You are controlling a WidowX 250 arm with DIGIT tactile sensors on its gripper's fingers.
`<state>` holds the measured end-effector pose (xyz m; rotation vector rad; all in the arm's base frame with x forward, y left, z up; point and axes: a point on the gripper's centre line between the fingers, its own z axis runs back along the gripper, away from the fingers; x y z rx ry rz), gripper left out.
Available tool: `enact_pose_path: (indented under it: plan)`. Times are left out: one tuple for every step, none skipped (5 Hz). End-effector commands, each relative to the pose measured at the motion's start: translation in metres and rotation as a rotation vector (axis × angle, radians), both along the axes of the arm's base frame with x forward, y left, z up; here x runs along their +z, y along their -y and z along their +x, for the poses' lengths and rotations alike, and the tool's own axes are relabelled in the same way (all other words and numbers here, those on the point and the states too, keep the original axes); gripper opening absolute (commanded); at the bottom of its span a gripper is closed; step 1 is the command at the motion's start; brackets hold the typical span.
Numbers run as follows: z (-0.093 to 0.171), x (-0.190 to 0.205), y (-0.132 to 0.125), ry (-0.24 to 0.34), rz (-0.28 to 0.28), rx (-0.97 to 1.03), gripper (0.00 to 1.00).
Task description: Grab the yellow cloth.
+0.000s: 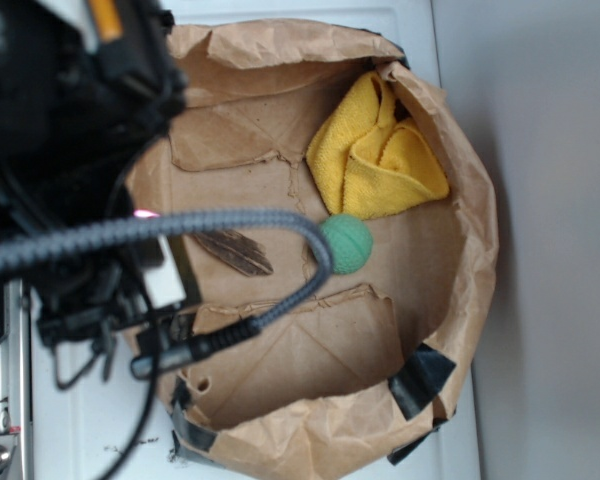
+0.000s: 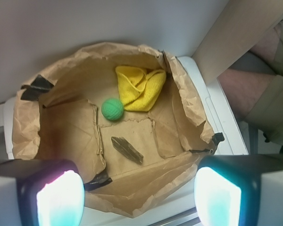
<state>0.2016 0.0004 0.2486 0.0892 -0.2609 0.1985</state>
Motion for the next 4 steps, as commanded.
enact_pose_path:
  plan:
    - [0.039,-0.036,-0.01,0.128,0.06,0.049,1.0]
    - [0.054,-0.083,-0.021,0.209,0.081,0.129,1.0]
    - [0.063,-0.12,-0.02,0.119,0.102,0.057,1.0]
    - [0.068,-0.138,-0.027,0.085,0.025,-0.006,1.0]
